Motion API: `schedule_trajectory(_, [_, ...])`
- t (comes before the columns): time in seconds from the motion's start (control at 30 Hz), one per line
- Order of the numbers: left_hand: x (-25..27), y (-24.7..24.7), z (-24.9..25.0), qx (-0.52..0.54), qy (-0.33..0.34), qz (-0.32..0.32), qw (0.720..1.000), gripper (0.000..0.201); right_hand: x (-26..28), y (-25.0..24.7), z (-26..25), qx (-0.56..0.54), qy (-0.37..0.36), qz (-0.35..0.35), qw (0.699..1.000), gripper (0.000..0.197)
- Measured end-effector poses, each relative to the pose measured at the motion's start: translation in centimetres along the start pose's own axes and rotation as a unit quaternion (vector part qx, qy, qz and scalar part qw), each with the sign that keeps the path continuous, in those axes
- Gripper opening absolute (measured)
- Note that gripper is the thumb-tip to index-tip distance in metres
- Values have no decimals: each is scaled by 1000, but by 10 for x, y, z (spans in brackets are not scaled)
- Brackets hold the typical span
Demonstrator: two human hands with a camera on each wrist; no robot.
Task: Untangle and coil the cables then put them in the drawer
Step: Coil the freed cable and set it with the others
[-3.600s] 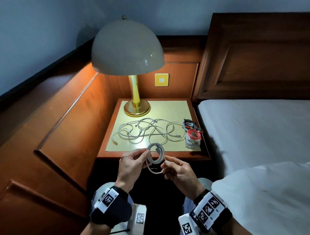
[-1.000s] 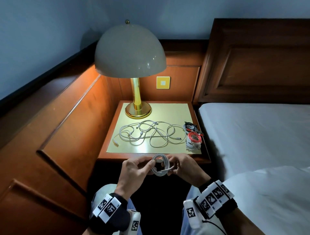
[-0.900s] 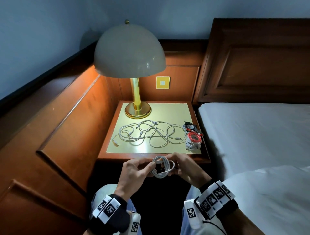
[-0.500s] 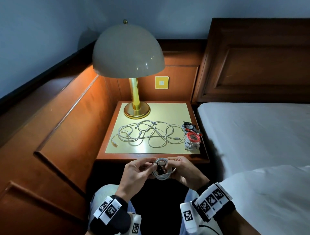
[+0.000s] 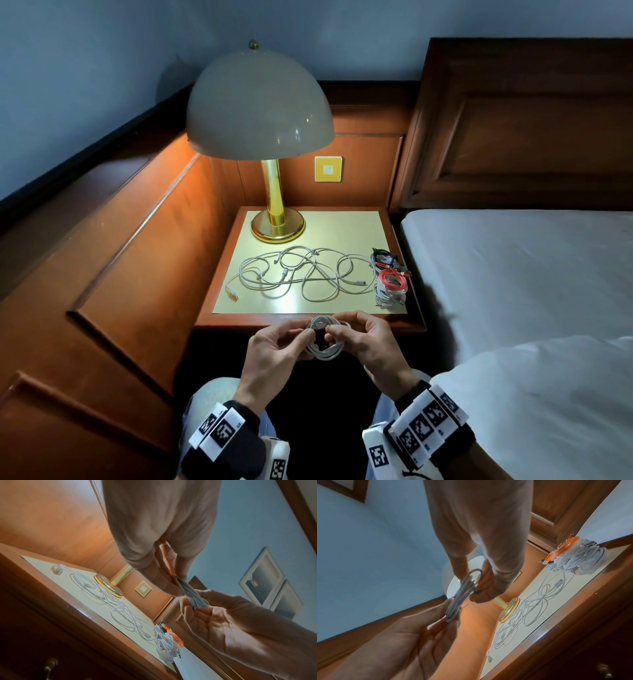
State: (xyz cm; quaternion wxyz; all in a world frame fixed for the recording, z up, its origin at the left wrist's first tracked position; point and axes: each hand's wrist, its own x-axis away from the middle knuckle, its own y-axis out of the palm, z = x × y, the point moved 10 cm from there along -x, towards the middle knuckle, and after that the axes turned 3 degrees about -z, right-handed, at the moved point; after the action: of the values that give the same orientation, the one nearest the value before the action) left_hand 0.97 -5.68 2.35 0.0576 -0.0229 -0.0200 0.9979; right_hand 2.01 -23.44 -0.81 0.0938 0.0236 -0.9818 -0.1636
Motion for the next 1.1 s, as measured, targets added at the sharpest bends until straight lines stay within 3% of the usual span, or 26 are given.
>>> schedule_trajectory(0.1, [-1,1,7,-36,25,-6,999,18,1,6,-3,14,-16,-19,1000,15])
schedule_trajectory(0.27, [0,14,10,-64,53,-35,996,25,4,14,-1,16,-1,-53,998,26])
schedule_trajectory(0.5, [1,22,-7,93,-28,-87,991,31,5,12,4,-50,57,-88,993,26])
schedule_trajectory(0.67, [-4,24,-14,121,-37,-73,989,29,3,9,12,-141,68,-78,985,47])
schedule_trajectory(0.87, [-6,17,-19,83,-26,-44,995,24,7,-4,7,-75,29,-14,997,23])
schedule_trajectory(1.0, [-7,15,-23,87,-34,-41,995,23,7,-6,2,-33,7,-11,999,21])
schedule_trajectory(1.1, [-7,18,-25,93,-41,-49,994,25,7,-3,4,-62,17,-24,998,21])
